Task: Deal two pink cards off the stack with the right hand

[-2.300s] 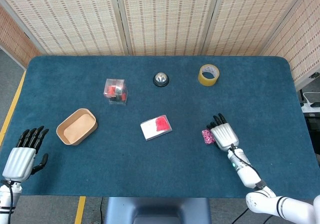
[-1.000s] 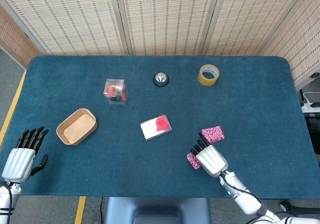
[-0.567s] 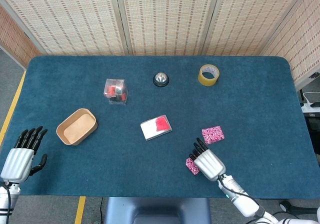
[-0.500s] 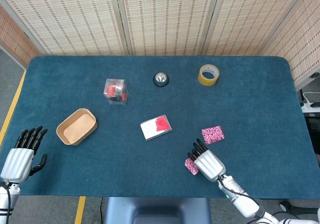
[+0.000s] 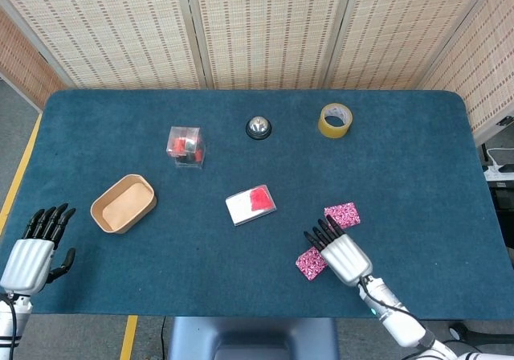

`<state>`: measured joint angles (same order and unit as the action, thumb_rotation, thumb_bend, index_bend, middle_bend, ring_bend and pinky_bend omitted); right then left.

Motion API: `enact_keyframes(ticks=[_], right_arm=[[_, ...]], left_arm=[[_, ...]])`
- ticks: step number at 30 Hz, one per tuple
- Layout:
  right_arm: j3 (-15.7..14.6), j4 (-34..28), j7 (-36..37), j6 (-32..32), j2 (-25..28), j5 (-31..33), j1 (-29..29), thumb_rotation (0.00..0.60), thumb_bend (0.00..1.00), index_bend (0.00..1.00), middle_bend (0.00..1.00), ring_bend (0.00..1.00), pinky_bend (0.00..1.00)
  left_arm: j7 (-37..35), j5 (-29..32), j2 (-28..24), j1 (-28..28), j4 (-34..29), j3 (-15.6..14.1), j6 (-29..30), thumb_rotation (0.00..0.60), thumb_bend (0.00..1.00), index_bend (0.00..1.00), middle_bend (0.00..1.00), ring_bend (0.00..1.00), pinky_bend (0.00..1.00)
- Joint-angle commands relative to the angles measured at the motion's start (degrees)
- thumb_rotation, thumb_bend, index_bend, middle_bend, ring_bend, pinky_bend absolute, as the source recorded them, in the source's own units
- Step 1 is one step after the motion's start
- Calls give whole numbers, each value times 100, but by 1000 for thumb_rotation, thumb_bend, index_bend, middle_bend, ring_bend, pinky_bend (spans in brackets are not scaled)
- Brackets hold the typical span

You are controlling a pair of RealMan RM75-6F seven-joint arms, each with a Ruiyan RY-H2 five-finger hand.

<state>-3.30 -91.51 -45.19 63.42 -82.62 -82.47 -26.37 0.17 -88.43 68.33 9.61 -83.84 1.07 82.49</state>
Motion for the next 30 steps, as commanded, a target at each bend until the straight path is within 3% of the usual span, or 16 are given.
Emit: enact_keyframes(ticks=[1,5,9,30], right_arm=[[388,242,182,-104,21,475,-87,600,271,12,114,0,0],[707,706,318,-392,-91,933,-284,600,271,43,110,0,0],[829,1055,347,-632,-259,1221,-436,600,271,57,108,0,0],[735,1628,143,-765,-685,1594,-673,600,271,200,173,8,0]], left_arm=[[4,-15,-6,-2,-9,-7,9,600,483,0,0,0,60],[39,3,-20,21,-44,-3,-44,600,483,0,0,0,60],[104,48,14,54,-50,17,-111,600,483,0,0,0,60],[84,53,6,45,-33,14,-100,600,482,0,0,0,60]])
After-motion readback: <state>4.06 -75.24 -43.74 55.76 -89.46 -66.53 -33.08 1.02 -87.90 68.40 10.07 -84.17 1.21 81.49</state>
